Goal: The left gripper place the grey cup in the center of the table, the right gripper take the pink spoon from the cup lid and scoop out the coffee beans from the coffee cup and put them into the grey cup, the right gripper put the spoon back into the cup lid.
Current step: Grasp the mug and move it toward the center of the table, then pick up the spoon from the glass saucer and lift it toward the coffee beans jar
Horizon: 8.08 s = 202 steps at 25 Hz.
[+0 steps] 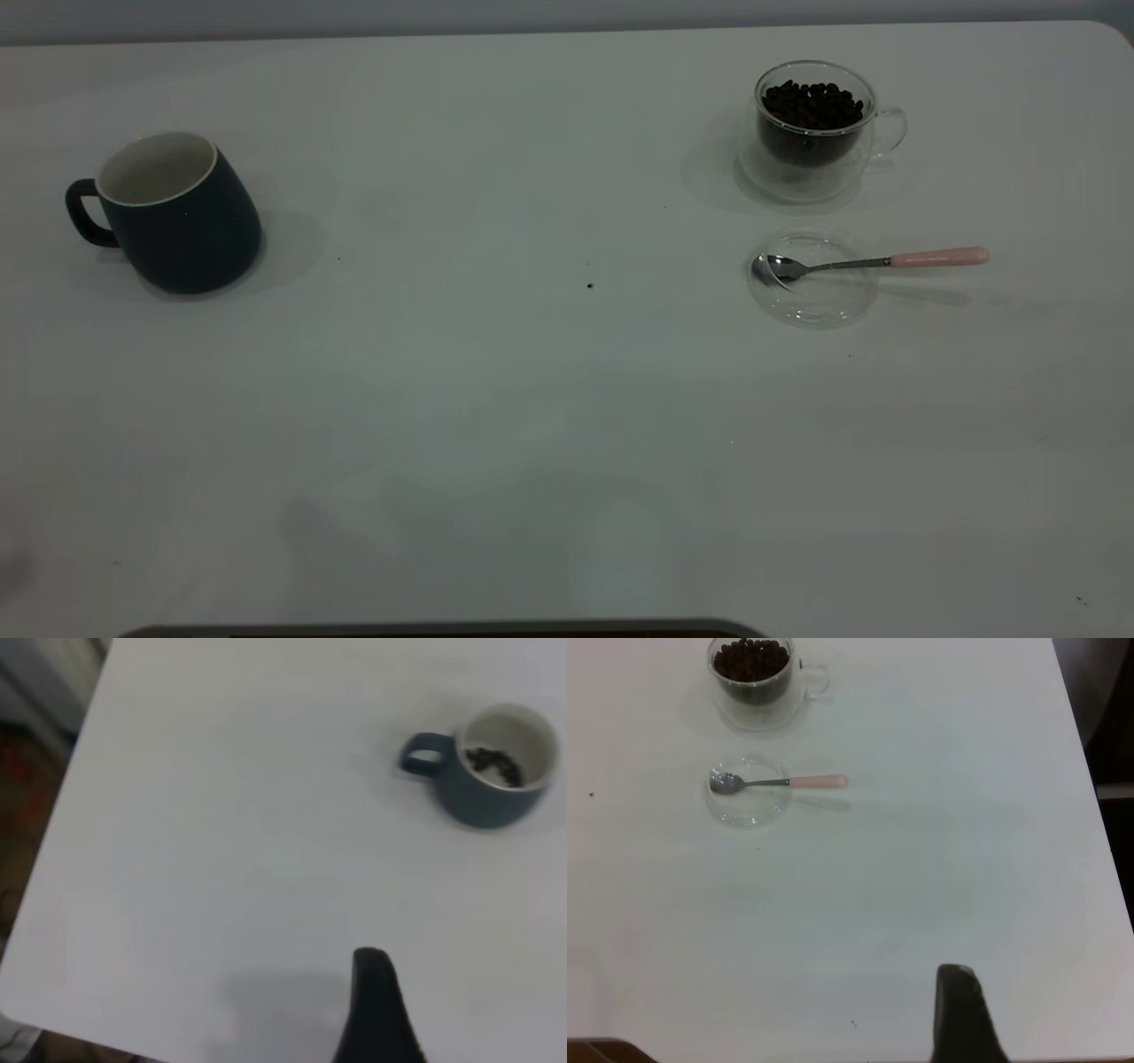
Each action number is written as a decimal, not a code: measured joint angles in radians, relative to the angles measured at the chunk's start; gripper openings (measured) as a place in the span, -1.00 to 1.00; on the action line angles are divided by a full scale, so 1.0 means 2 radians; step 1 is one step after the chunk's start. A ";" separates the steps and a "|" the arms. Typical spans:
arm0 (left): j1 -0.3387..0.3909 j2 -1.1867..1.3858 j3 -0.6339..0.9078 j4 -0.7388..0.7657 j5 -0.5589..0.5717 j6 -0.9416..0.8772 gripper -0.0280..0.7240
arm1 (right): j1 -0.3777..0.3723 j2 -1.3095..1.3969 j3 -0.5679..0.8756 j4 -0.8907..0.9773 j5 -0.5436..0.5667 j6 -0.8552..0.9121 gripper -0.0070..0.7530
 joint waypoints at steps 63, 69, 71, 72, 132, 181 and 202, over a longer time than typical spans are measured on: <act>0.009 0.731 -0.346 -0.346 -0.176 1.047 0.41 | 0.000 0.000 0.000 0.000 0.000 0.000 0.30; -0.045 0.734 -0.346 -0.355 -0.223 1.047 0.41 | 0.000 0.000 0.000 0.000 0.000 0.000 0.30; -0.059 0.734 -0.346 -0.356 -0.228 1.047 0.41 | 0.000 0.000 0.000 0.000 0.000 0.000 0.30; -0.064 0.734 -0.346 -0.356 -0.229 1.047 0.41 | 0.000 0.000 0.000 0.000 0.000 0.000 0.30; -0.049 0.055 -0.147 -0.157 0.199 0.245 0.41 | 0.000 0.000 0.000 0.000 0.000 0.000 0.30; 0.048 -0.437 0.118 -0.144 0.180 0.198 0.41 | 0.015 0.003 0.000 0.000 0.001 0.000 0.30; 0.048 -0.437 0.118 -0.144 0.180 0.199 0.41 | 0.015 0.126 0.000 0.073 -0.147 0.015 0.33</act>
